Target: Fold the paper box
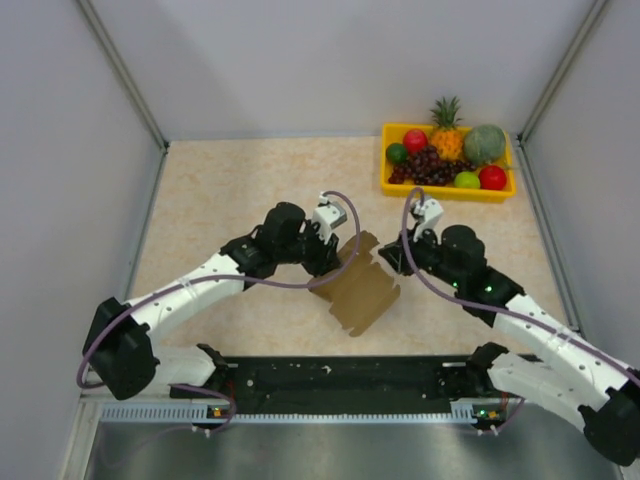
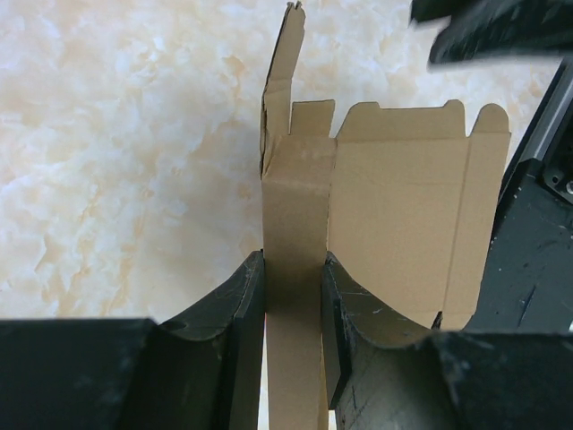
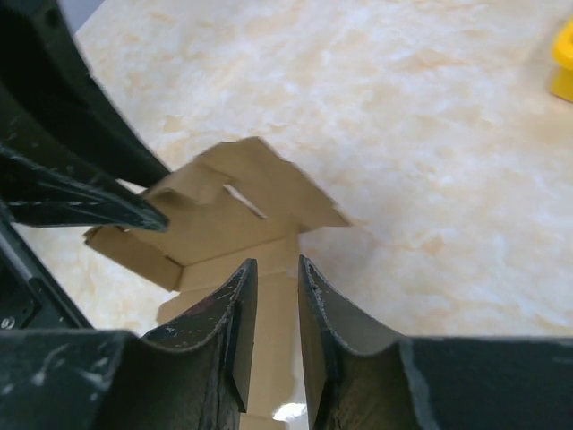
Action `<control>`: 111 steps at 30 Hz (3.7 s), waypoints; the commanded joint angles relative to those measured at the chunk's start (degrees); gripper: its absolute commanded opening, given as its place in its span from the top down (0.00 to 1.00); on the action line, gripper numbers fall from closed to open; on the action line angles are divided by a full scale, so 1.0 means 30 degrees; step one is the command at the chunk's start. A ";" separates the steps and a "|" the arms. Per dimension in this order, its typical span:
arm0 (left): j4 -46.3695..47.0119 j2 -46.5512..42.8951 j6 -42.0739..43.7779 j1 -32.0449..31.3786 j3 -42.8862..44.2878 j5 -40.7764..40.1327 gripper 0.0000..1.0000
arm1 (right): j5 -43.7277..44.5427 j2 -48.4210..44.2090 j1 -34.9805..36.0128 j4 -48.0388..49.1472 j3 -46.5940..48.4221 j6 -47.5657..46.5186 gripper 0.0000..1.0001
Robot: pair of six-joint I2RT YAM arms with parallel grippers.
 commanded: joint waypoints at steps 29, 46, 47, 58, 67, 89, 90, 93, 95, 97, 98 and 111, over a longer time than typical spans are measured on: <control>-0.2446 0.2879 0.0007 0.3781 0.1644 1.3492 0.80 | -1.9418 0.6952 -0.7033 1.2114 -0.2325 0.6278 0.62; -0.3117 0.2850 0.0387 0.3636 0.2025 1.0979 0.81 | -1.5904 0.5722 -0.5361 0.7270 -0.1797 0.3110 0.90; -0.3264 0.2792 0.0475 0.3577 0.2083 1.0567 0.81 | -1.5728 0.5634 -0.5361 0.7154 -0.1768 0.3052 0.89; -0.3793 0.2059 0.1033 0.2756 0.1996 0.7662 0.82 | -1.2884 0.4461 -0.4366 0.3755 -0.0537 0.1059 0.73; -0.2446 0.2410 -0.1016 0.2727 0.1850 0.7078 0.82 | -0.6128 0.4052 -0.1118 0.0858 0.0400 0.0180 1.00; -0.0277 0.3407 -0.2834 0.2287 0.1058 0.6755 0.76 | 0.6296 0.2646 0.5974 0.0499 0.0812 0.2522 1.00; -0.0190 0.3436 -0.2863 0.2258 0.0971 0.6783 0.76 | 0.6566 0.2645 0.6267 0.0705 0.0724 0.2582 1.00; 0.0218 0.3436 -0.3010 0.2142 0.0737 0.6784 0.76 | 0.7711 0.2994 0.7001 0.1145 0.0460 0.2729 1.00; 0.0513 0.3378 -0.3069 0.1995 0.0649 0.6667 0.77 | 0.7565 0.3346 0.7089 0.1611 0.0459 0.2729 1.00; 0.1243 0.3029 -0.3069 0.1848 0.0269 0.6143 0.77 | 0.7478 0.3930 0.7119 0.1528 0.0576 0.2700 1.00; 0.1507 0.2910 -0.3069 0.1732 0.0064 0.5878 0.78 | 0.7245 0.4079 0.7090 0.1383 0.0779 0.2700 1.00; 0.5697 0.3611 -0.4006 0.1379 -0.2485 0.5493 0.78 | 0.6950 0.5954 0.6856 -0.0200 0.1220 0.3461 0.83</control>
